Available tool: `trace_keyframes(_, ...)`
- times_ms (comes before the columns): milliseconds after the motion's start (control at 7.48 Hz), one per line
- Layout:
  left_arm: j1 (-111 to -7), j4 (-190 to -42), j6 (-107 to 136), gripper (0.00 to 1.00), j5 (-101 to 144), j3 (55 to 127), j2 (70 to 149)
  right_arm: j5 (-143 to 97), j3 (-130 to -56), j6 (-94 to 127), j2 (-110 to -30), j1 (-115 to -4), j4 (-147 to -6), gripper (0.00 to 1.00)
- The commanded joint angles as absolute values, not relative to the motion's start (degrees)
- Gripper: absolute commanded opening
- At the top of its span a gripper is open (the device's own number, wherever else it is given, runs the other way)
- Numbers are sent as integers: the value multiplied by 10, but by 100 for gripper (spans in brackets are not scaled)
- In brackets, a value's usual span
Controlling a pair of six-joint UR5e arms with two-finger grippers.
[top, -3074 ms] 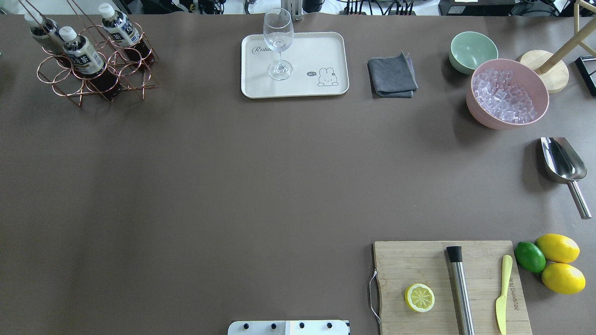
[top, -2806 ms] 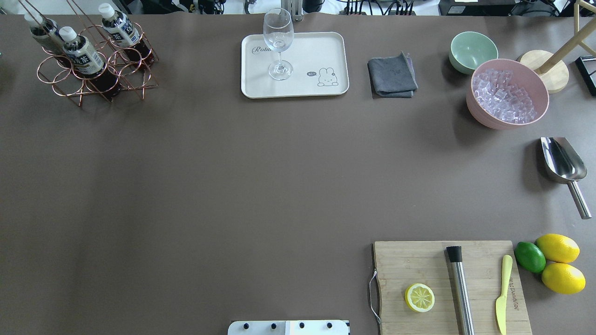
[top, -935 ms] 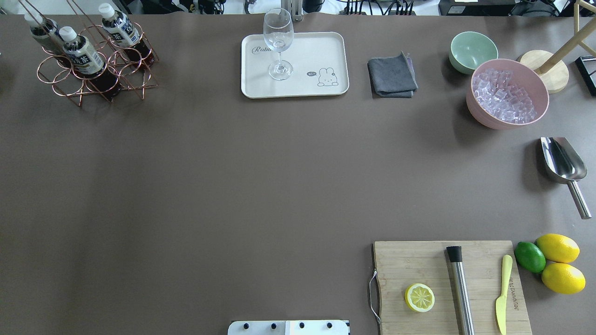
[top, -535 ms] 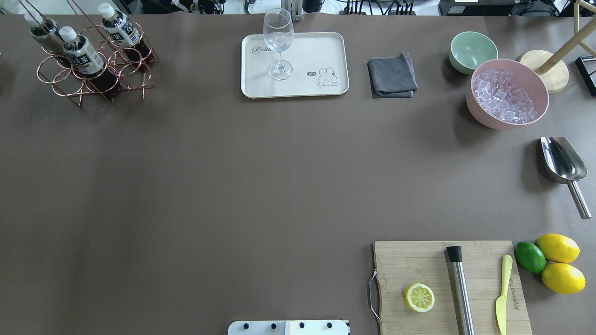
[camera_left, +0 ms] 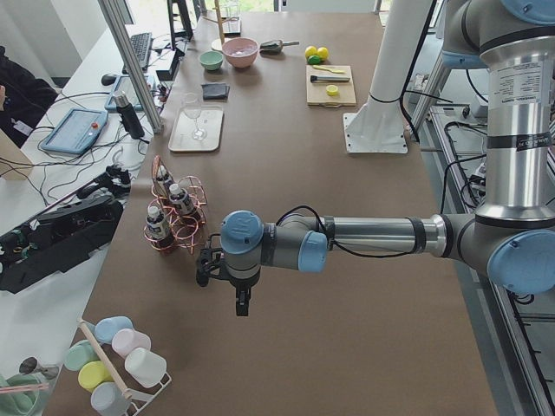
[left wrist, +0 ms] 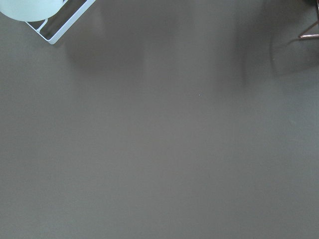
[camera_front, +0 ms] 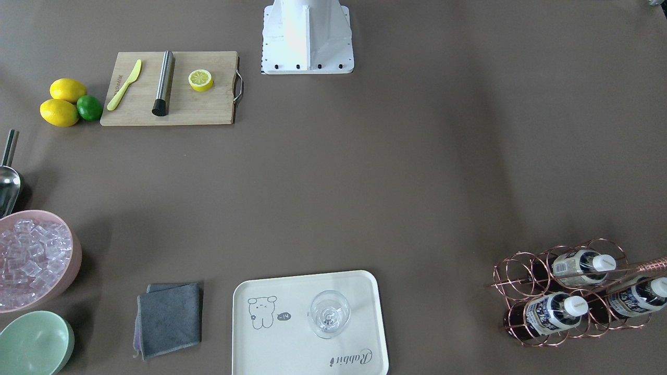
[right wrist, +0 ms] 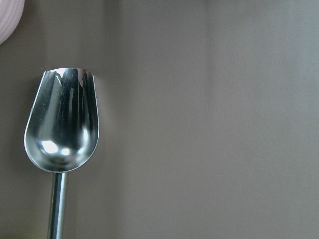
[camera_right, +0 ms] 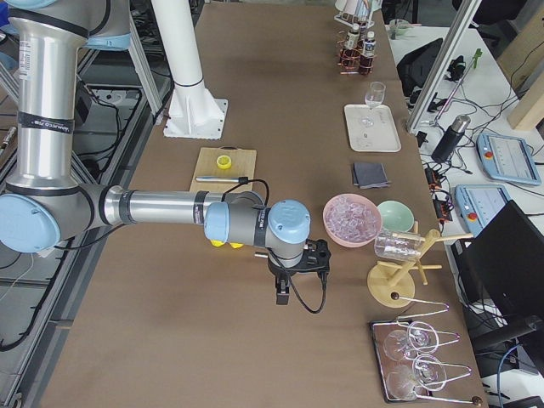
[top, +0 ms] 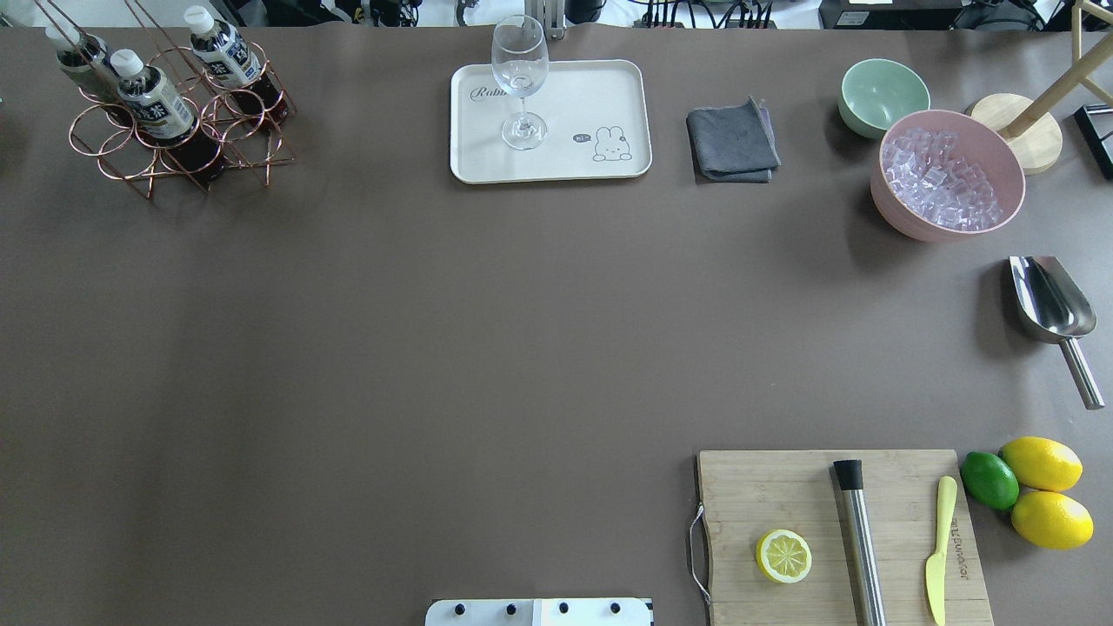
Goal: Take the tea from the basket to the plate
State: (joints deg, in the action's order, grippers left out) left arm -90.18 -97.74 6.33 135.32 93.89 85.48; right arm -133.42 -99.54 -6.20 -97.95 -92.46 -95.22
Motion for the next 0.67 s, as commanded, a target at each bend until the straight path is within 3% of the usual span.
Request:
trace_keyframes(0,-903,-979,62,98,1353,937,853,-1336,-997,-62,-980,-925,-952,100)
trace_keyframes(535,-902,-977,63,98,1352,939,853,-1339,-1000,-60,-978,-925,-952,100)
